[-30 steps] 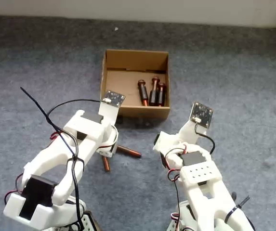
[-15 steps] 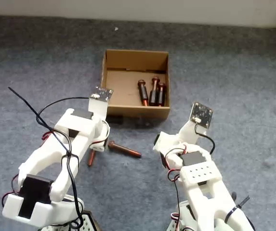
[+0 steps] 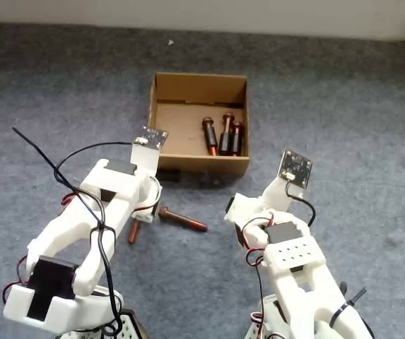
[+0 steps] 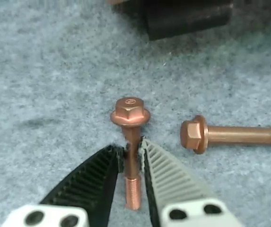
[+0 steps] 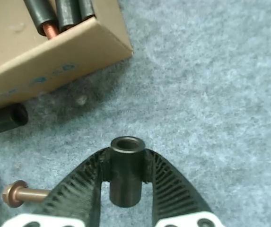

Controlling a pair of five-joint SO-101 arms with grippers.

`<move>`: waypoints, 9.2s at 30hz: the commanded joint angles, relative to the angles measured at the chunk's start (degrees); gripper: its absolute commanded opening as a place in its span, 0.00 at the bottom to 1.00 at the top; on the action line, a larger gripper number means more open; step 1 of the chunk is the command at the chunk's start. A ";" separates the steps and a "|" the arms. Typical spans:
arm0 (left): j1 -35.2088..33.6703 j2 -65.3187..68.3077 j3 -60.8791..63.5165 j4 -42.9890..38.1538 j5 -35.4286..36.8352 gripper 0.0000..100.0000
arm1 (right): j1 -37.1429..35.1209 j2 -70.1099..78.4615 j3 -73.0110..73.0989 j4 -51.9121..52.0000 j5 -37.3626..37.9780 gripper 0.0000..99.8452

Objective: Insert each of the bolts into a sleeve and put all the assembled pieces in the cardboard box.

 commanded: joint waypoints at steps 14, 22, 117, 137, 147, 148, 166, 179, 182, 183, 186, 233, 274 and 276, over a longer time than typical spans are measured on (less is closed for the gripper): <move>1.36 -27.82 13.23 -4.22 -4.57 0.01 | -4.09 -1.80 -0.31 -0.84 6.59 0.00; 0.92 -56.84 27.47 -8.00 -4.40 0.01 | -7.60 -20.62 5.93 0.13 10.02 0.00; 22.73 -97.54 28.09 -9.41 5.98 0.01 | -26.07 -61.76 31.08 -17.19 34.64 0.00; 22.81 -97.54 30.29 -8.97 1.85 0.11 | -25.98 -61.76 31.08 -17.01 34.46 0.00; 16.48 -97.54 29.85 -7.56 1.58 0.15 | -25.54 -61.76 31.08 -15.52 34.20 0.00; 15.78 -97.54 29.76 -7.56 1.49 0.15 | -24.92 -61.76 31.08 -15.52 34.20 0.00; -6.73 -97.54 30.02 10.20 -4.48 0.02 | -17.36 -61.76 31.08 -9.89 30.59 0.00; -12.88 -97.54 49.27 3.96 -7.12 0.01 | -15.69 -61.76 31.08 -9.80 30.51 0.00; -12.88 -97.54 51.30 1.14 -7.12 0.01 | -14.90 -61.76 31.08 -9.80 30.51 0.00; -12.88 -97.54 51.74 0.62 -7.47 0.01 | -14.37 -61.76 31.08 -9.80 30.51 0.00; -12.62 -97.54 52.88 -0.18 -11.25 0.01 | -13.58 -61.76 31.08 -10.07 30.51 0.00; -12.70 -97.54 52.88 0.26 -11.96 0.01 | -4.62 41.45 -32.31 -49.98 30.59 0.01; -25.01 -97.54 50.95 -0.09 -11.87 0.01 | -22.64 35.30 -37.85 9.19 61.45 0.18; -25.01 -97.54 50.95 -0.09 -11.87 0.01 | -22.73 37.93 -40.92 9.19 61.54 0.18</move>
